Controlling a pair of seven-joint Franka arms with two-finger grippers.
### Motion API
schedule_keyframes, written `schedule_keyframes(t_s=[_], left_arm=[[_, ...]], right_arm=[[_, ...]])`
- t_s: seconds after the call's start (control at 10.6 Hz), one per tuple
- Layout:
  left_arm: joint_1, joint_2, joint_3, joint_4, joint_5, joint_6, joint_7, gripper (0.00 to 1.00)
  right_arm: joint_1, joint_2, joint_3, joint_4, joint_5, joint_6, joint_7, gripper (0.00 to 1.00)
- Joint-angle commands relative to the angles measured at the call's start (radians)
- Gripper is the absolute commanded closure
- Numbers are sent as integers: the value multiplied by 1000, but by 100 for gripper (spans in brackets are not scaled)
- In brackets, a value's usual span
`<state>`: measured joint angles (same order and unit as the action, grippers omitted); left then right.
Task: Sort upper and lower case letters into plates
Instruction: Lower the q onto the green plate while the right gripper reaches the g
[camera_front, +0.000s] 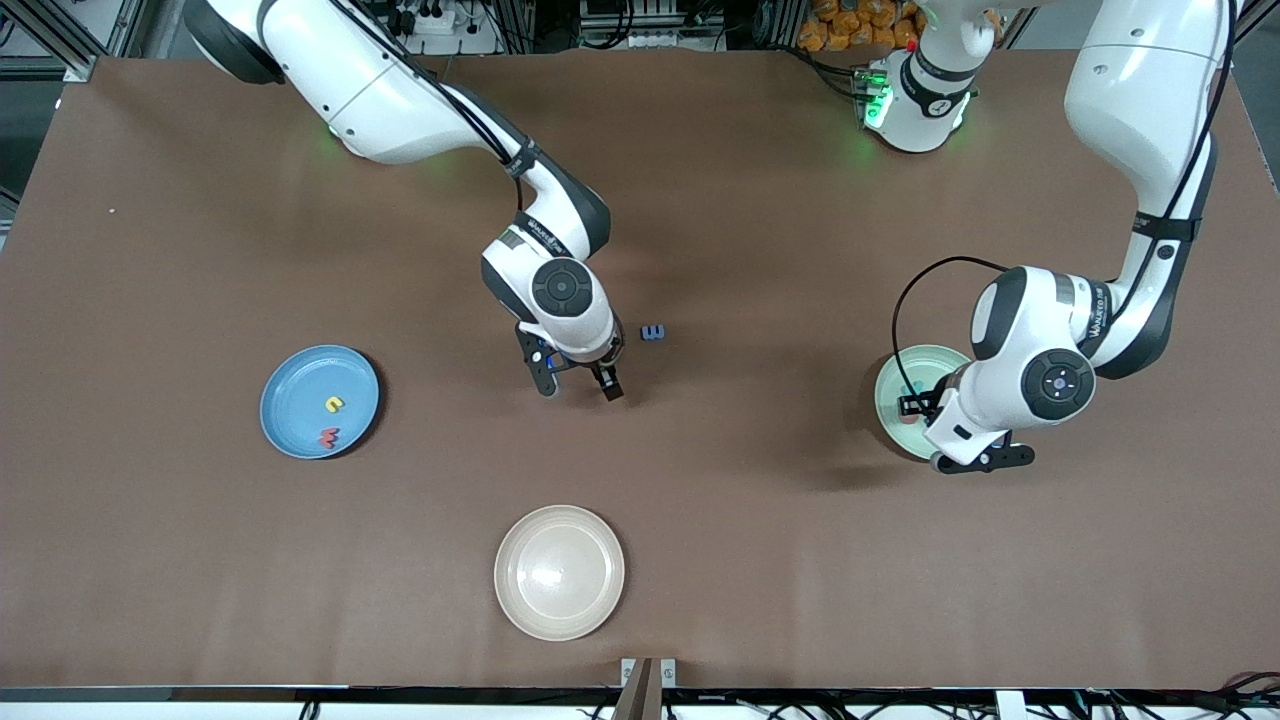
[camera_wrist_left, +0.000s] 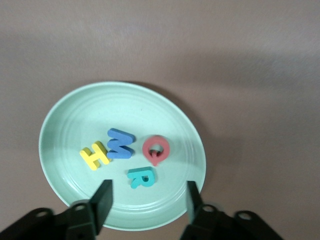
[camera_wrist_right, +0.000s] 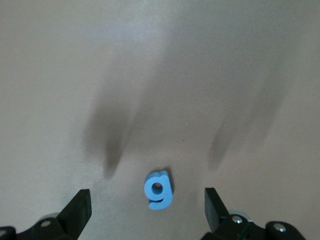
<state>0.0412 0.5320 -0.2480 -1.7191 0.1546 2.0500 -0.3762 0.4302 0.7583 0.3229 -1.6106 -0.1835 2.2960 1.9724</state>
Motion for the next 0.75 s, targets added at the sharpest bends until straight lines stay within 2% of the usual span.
schedule_keyframes(t_s=[0.0,0.28,0.47,0.66], left_arm=[[-4,-90,-11,41,5,-65,6,0],[-7,-237,-71,121,5,-194,40,0],[-4,-338,-106,121,2,-226,56,0],[15,-395,-97,121,-12,-245,118,0]], right_arm=[[9,7,-5,-5,-22,28,32,0],[16,32,-5,-3,-24,39,32,0],[16,36,-5,-5,-22,45,32,0],[24,46,-5,-5,-22,51,32,0]])
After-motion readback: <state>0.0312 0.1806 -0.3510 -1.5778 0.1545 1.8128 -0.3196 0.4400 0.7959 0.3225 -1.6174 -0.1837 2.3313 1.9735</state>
